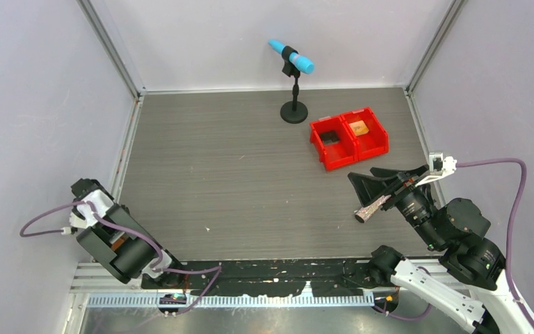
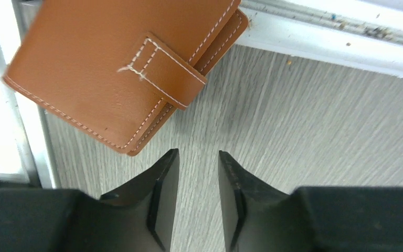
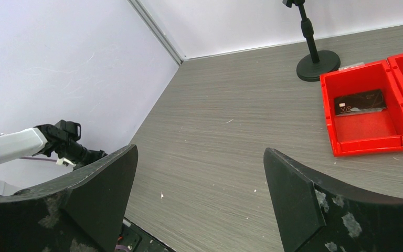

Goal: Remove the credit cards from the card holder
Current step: Pick up the card holder from the corner of the board.

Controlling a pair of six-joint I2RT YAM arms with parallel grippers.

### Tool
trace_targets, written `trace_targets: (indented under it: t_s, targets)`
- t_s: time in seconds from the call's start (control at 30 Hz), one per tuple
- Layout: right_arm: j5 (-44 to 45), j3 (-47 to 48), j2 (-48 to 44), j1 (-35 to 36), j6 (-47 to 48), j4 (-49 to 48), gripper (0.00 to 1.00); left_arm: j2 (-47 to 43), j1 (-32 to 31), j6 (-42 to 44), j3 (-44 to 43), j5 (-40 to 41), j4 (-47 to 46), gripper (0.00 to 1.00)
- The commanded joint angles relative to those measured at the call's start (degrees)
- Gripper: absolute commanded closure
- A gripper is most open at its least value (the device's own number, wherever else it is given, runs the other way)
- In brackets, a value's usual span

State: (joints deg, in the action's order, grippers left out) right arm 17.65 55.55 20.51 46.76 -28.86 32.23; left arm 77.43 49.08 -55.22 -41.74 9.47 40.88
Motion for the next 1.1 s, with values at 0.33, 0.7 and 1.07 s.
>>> trace_targets:
  t_s: [0.33, 0.7, 1.07]
  targets:
    - [0.73, 0.0, 0.58, 0.17, 0.38, -1.39, 0.02, -1.11, -0.25, 1.46, -9.29, 15.26, 13.12, 0.46]
    - [2.74, 0.81, 1.4, 0.17, 1.49, 0.41, 0.02, 3.45, 0.87, 2.39, -6.77, 13.11, 9.88, 0.43]
    - [3.8, 1.98, 1.7, 0.17, 2.49, 0.69, 0.02, 8.08, 3.66, 3.7, -5.3, 8.99, 6.41, 0.56]
